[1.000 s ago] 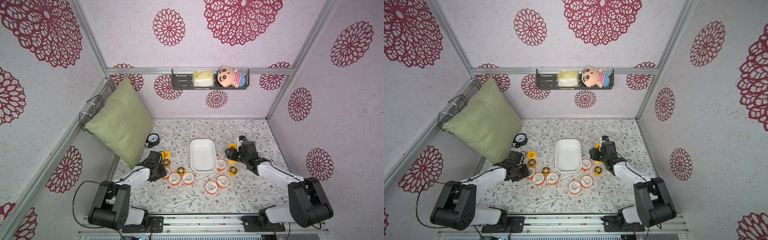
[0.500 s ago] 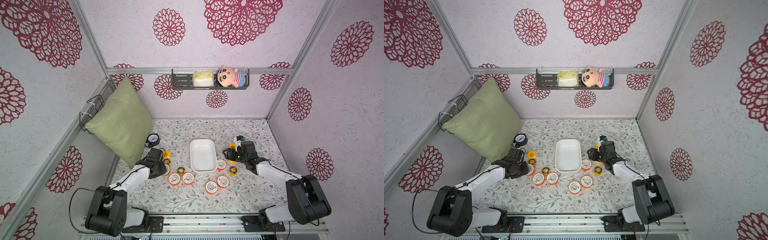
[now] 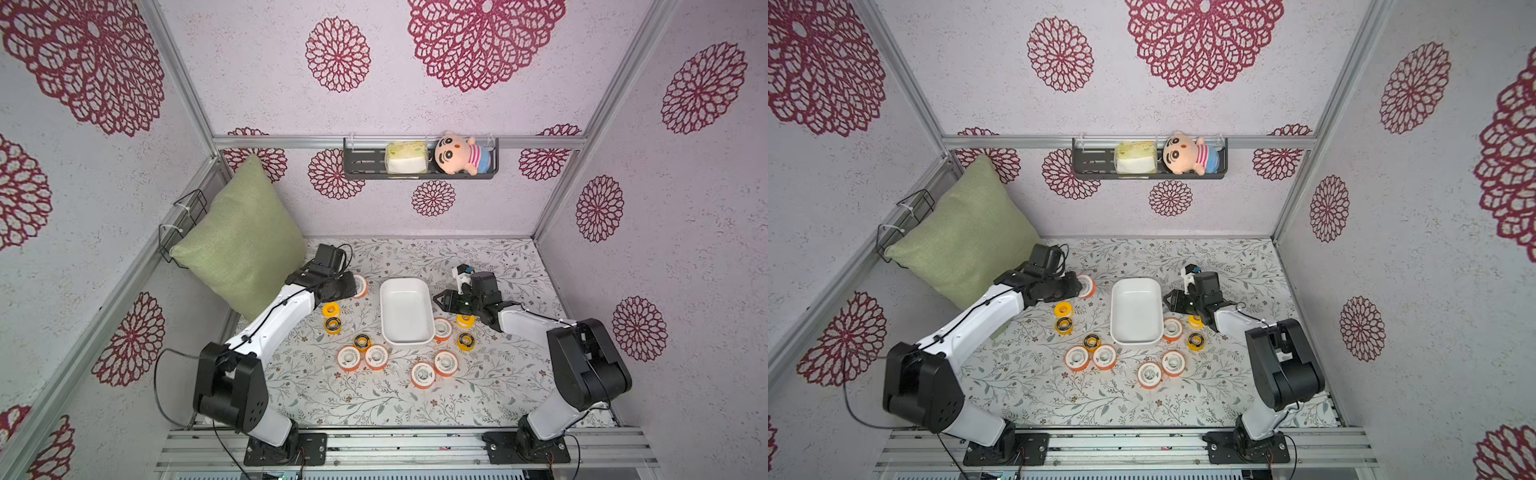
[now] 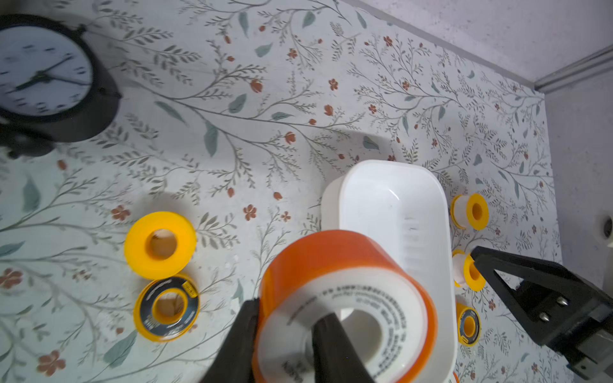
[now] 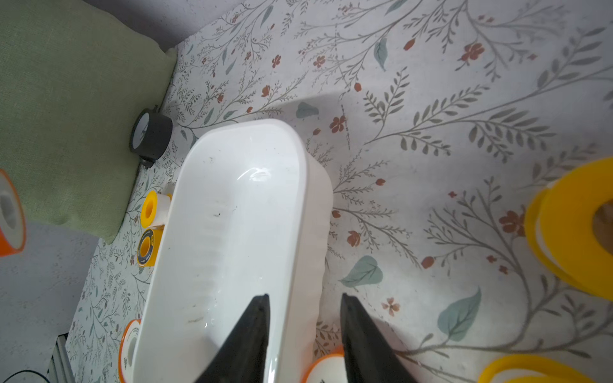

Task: Put the sealing tape into the storage box
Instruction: Pick up the sealing tape at the center of the board, then place the sealing tape in the storage box.

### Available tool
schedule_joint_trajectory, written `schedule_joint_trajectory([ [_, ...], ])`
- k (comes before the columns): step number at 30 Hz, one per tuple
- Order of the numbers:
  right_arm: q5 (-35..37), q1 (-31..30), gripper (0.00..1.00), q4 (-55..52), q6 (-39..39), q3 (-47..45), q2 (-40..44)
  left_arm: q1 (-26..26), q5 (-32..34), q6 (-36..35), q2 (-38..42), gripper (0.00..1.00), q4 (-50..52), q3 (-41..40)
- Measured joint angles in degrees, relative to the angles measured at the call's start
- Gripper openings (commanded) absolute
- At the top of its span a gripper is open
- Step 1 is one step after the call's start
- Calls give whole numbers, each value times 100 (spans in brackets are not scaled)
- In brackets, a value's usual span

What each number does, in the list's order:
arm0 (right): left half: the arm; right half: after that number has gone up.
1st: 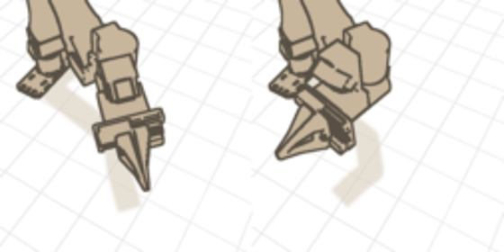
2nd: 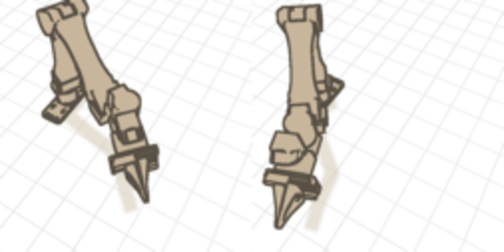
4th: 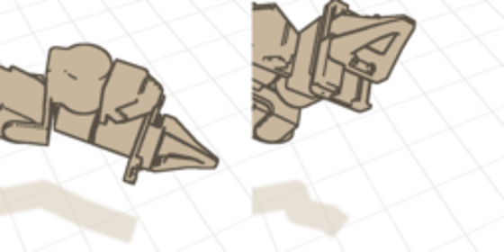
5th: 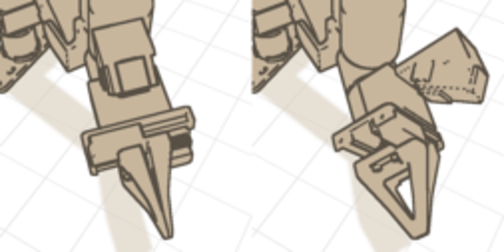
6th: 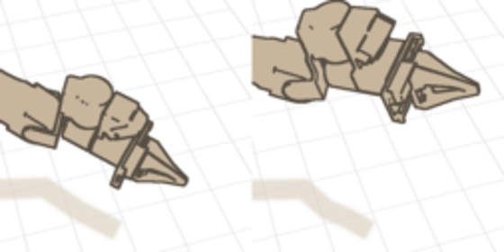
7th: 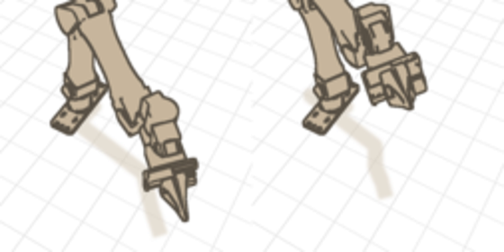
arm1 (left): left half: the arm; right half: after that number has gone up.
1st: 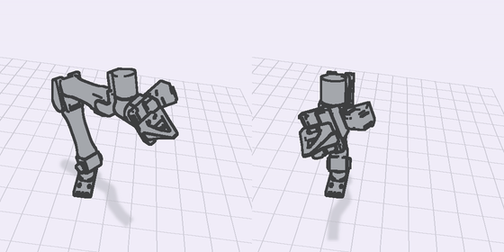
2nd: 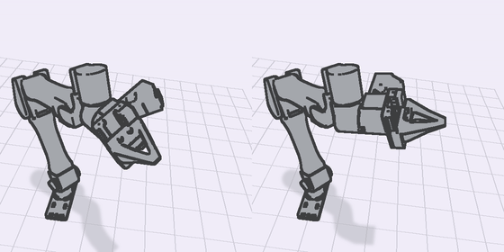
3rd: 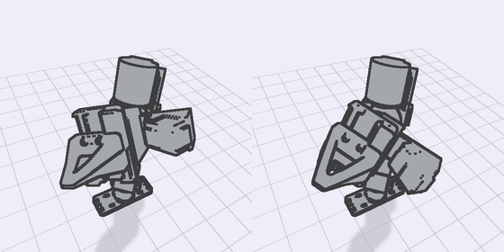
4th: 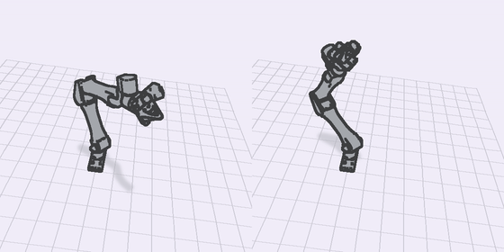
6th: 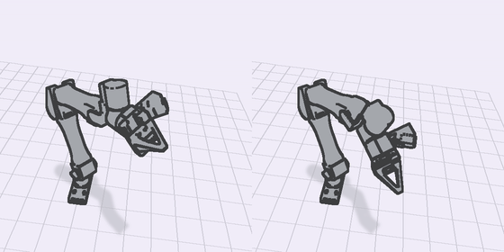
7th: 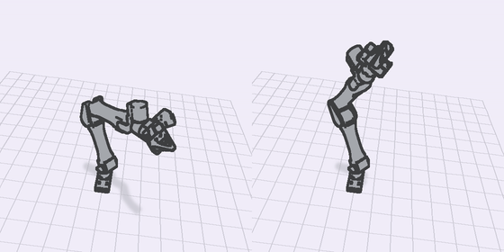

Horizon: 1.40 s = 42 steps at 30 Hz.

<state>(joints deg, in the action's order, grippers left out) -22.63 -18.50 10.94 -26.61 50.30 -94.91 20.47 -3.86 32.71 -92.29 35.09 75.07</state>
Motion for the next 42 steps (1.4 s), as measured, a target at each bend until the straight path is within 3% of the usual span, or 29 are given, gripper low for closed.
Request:
schedule_joint_trajectory([
  [8, -236, -42, 31, 101, -61, 122, -317, 643, -306, -192, -1851, 18, 190, 1659],
  [16, -444, -122, 24, 125, -140, 122, -378, 920, -520, -341, -3132, 18, 564, 2874],
  [25, -680, -192, 17, 262, -282, 109, -378, 1080, -684, -476, -3633, 19, 977, 3493],
  [42, -758, -197, 20, 361, -297, 72, -393, 1237, -568, -538, -4350, 20, 1353, 4054],
])
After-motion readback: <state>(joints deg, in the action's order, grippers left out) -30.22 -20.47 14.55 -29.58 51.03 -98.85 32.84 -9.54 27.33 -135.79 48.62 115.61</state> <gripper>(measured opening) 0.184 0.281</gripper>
